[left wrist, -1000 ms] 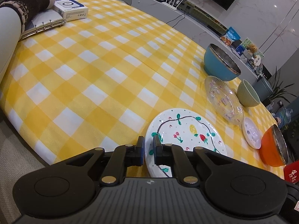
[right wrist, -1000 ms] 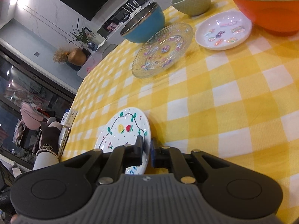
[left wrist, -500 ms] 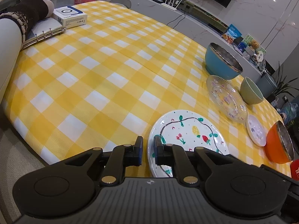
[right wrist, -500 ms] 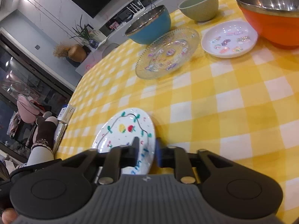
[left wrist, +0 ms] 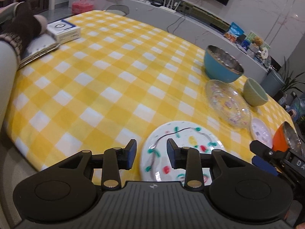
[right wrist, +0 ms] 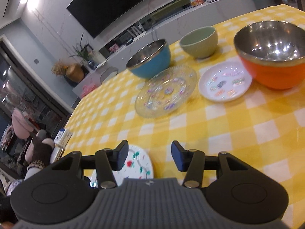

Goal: Organize plates and bowls
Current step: 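Lower the white painted plate and open both grippers, then close both grippers on the rim of the clear glass plate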

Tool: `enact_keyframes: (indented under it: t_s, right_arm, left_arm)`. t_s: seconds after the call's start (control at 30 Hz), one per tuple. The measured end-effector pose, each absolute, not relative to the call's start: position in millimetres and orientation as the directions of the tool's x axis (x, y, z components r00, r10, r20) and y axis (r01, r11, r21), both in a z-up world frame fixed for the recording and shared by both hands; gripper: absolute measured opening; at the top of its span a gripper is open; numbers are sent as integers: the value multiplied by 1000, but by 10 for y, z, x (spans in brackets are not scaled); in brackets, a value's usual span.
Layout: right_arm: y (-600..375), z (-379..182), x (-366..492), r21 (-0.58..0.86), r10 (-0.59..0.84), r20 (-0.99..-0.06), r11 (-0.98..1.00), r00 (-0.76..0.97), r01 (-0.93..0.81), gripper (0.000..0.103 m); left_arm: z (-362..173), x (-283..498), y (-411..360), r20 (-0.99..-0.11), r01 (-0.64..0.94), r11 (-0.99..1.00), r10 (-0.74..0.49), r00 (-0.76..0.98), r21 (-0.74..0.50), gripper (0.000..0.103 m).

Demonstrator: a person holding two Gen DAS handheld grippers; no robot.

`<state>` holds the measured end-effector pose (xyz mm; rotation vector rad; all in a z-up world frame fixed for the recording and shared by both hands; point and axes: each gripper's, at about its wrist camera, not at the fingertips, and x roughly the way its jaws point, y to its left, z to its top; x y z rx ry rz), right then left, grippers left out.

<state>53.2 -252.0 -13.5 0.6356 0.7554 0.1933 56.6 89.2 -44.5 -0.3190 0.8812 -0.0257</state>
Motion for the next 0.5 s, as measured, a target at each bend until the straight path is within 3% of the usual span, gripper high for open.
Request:
enact_keyframes:
  t_s: [0.5]
  right_arm:
    - [-2790, -244, 857, 629, 278, -562, 755, 779, 184, 50]
  left_arm:
    - [-299, 1070, 379, -671, 23, 924, -295, 681, -382, 42]
